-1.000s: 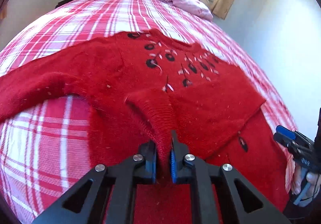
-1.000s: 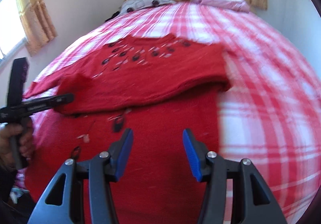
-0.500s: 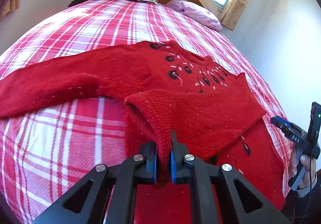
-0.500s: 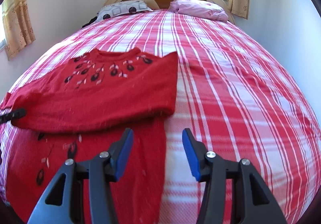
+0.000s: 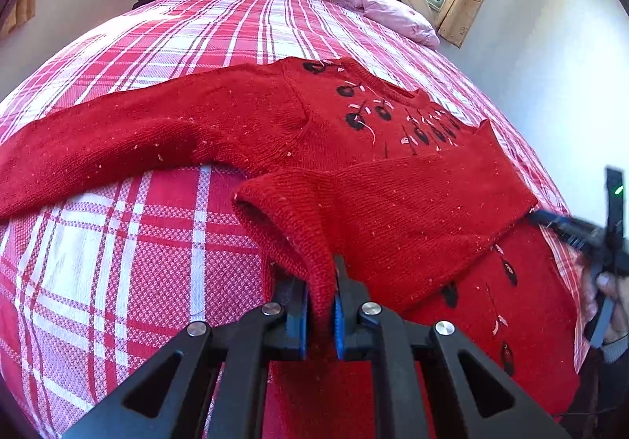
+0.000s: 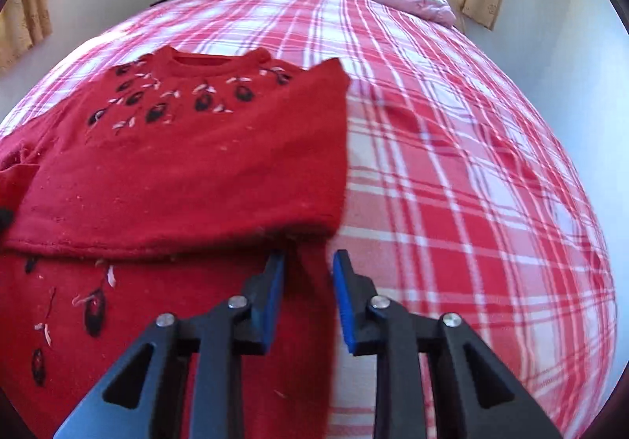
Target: Fold small clothes
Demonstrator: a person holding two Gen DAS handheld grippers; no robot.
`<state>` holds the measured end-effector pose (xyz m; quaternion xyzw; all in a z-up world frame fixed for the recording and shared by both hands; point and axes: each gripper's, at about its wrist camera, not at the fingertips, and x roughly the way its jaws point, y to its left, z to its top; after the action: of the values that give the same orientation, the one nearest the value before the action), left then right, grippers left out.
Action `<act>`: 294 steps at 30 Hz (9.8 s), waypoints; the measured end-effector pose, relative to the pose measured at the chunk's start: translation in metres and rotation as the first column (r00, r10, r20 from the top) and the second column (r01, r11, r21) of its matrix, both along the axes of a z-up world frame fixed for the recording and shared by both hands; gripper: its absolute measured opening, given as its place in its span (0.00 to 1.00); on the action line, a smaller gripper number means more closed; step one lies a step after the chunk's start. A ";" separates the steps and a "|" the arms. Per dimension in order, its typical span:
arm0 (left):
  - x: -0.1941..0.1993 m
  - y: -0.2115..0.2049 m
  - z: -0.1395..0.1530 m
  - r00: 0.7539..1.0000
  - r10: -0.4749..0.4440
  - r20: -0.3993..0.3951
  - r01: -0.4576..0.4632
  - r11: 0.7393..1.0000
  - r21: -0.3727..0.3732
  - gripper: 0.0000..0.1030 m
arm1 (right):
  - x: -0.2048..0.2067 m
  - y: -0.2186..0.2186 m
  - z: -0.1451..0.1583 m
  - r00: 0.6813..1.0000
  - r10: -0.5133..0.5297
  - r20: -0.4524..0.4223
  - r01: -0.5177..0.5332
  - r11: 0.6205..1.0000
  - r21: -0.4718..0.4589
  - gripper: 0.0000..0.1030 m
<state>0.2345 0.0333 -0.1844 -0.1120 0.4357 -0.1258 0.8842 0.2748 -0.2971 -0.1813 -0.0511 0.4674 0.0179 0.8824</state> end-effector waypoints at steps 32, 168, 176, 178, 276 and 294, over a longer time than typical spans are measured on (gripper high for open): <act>0.000 -0.025 0.010 0.990 0.032 0.138 -0.064 0.969 0.240 0.70 | 0.139 -0.003 0.008 0.999 0.034 -0.026 -0.026 0.968 0.250 0.29; -0.041 0.319 0.036 0.691 0.723 0.025 -0.719 0.690 -0.086 0.14 | -0.009 0.078 -0.021 0.994 0.082 0.071 -0.089 0.991 0.096 0.49; -0.038 0.282 0.074 0.744 0.661 0.099 -0.648 0.750 -0.135 0.13 | -0.010 0.078 -0.021 0.994 0.083 0.071 -0.090 0.991 0.098 0.49; -0.038 0.273 0.080 0.755 0.647 0.111 -0.632 0.762 -0.140 0.13 | -0.009 0.078 -0.021 0.994 0.084 0.072 -0.091 0.990 0.103 0.49; -0.005 -0.014 -0.010 0.984 0.171 0.040 -0.175 0.971 0.165 0.73 | -0.015 0.056 0.018 0.997 0.081 -0.010 -0.063 0.837 0.543 0.13; -0.005 -0.015 -0.010 0.985 0.171 0.039 -0.175 0.966 0.188 0.73 | -0.044 -0.005 -0.010 0.999 -0.008 -0.039 0.022 0.917 0.397 0.14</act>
<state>0.2291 0.0181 -0.1941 -0.0627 0.4243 -0.0071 0.9033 0.2306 -0.3024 -0.1912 0.1331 0.4704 0.1066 0.8658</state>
